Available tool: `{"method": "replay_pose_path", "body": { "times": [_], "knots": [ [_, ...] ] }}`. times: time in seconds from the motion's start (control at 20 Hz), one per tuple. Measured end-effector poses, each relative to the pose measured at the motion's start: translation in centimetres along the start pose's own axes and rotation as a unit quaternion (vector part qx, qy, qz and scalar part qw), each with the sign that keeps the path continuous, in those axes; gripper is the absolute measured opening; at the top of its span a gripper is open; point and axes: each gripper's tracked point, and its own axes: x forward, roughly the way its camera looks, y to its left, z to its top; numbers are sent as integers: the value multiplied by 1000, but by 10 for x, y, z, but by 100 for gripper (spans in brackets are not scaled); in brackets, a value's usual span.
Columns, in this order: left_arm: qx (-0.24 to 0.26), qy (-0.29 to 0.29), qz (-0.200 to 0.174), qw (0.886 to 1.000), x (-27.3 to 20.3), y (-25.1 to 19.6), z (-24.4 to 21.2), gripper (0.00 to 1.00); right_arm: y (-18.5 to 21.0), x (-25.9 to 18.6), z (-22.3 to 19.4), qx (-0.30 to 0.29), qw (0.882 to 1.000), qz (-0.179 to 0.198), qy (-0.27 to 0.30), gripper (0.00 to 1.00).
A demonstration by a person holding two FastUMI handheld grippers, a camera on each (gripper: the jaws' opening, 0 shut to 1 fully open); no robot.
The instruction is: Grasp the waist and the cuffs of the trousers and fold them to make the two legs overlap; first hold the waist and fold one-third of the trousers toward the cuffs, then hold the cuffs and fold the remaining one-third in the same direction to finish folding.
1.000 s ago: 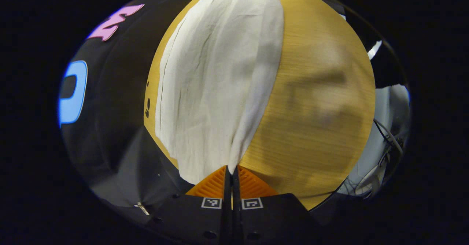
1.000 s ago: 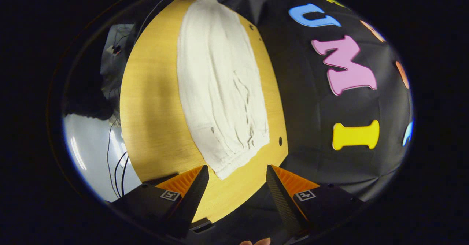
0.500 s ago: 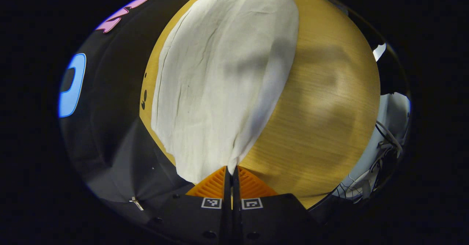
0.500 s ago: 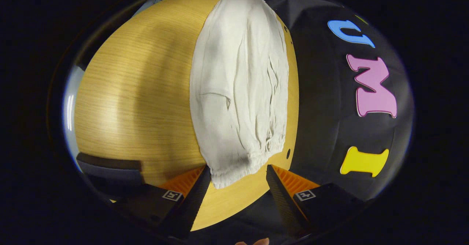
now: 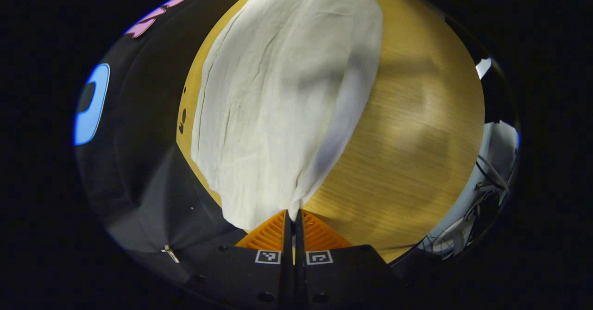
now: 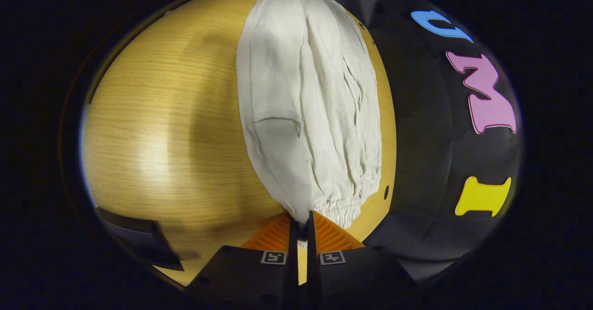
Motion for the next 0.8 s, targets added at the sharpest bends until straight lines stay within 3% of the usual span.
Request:
{"method": "replay_pose_path", "body": {
  "times": [0.15,0.35,0.65,0.8],
  "knots": [
    [-12,-2,-6,1000,-1,0,-1,6,3,-7,3,25,999,26,-1,11],
    [-44,-18,11,999,-13,7,1,5,-7,-32,14,62,998,21,-10,11],
    [-86,-39,63,994,-28,44,7,5,-46,-54,26,156,987,-39,-1,11],
    [-132,-53,93,985,-22,83,21,5,-69,-61,32,220,973,-69,0,11]
  ]
}}
